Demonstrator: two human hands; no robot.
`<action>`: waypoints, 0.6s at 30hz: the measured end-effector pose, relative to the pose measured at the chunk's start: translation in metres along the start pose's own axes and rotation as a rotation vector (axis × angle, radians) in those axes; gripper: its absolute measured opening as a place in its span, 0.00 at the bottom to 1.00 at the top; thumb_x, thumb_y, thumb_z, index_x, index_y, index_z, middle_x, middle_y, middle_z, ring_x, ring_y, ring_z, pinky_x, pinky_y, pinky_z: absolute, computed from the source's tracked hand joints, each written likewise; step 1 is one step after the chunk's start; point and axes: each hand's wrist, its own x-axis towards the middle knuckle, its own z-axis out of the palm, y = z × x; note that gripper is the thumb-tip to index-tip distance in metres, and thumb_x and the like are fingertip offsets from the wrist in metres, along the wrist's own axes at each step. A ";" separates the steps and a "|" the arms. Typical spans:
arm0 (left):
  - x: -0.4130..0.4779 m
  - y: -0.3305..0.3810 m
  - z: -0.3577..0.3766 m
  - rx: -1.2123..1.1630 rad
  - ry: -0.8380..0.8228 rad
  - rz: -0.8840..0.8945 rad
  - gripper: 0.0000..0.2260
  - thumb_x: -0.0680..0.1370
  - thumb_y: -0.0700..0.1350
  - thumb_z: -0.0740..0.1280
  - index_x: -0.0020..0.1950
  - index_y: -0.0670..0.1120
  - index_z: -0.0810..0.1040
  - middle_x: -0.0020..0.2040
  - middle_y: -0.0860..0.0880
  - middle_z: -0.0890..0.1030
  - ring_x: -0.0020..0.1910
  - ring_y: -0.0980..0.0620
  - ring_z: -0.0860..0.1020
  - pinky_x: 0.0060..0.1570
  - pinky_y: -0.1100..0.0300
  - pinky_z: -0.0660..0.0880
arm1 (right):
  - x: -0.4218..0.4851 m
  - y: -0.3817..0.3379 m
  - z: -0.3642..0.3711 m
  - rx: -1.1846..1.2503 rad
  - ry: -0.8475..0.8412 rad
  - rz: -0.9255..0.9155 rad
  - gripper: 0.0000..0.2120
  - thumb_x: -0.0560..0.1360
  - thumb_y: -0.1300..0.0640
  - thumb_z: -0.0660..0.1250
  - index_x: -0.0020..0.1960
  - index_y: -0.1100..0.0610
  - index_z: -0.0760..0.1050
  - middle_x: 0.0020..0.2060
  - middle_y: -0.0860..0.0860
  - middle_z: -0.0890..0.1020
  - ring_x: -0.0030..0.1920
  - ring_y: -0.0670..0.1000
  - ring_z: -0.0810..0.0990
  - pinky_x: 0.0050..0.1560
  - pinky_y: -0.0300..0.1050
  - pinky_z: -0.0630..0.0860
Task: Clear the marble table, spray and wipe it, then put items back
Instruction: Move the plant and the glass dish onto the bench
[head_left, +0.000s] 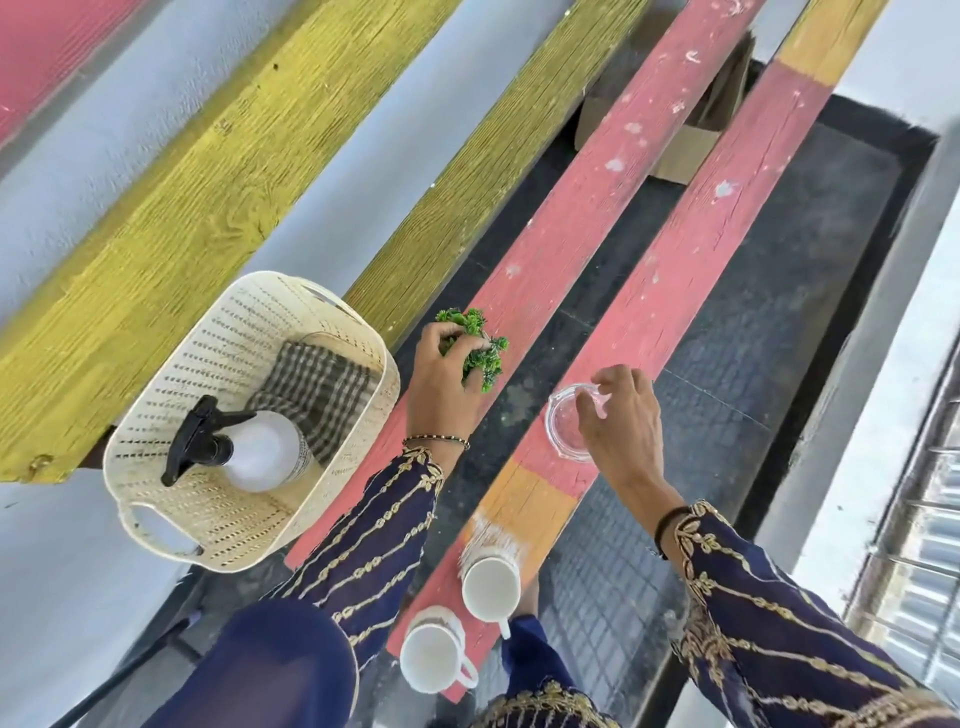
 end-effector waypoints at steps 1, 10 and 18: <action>0.002 -0.001 0.001 0.002 -0.010 0.001 0.13 0.72 0.33 0.71 0.54 0.43 0.82 0.61 0.45 0.72 0.63 0.46 0.74 0.64 0.57 0.73 | 0.002 -0.003 0.001 0.010 -0.001 -0.015 0.11 0.81 0.57 0.66 0.61 0.60 0.74 0.57 0.55 0.76 0.52 0.55 0.78 0.50 0.47 0.74; 0.011 -0.001 -0.004 0.048 -0.097 0.008 0.16 0.73 0.37 0.71 0.59 0.51 0.81 0.69 0.47 0.67 0.67 0.47 0.69 0.64 0.57 0.71 | -0.004 -0.024 0.011 0.065 -0.020 -0.086 0.09 0.82 0.55 0.65 0.59 0.58 0.76 0.56 0.52 0.78 0.51 0.46 0.73 0.52 0.41 0.67; 0.000 -0.001 -0.017 0.150 -0.196 0.076 0.19 0.74 0.43 0.70 0.64 0.56 0.78 0.75 0.48 0.62 0.67 0.45 0.69 0.60 0.46 0.76 | -0.019 -0.047 0.017 0.031 -0.051 -0.161 0.07 0.81 0.56 0.66 0.56 0.59 0.77 0.53 0.53 0.79 0.48 0.48 0.79 0.45 0.34 0.62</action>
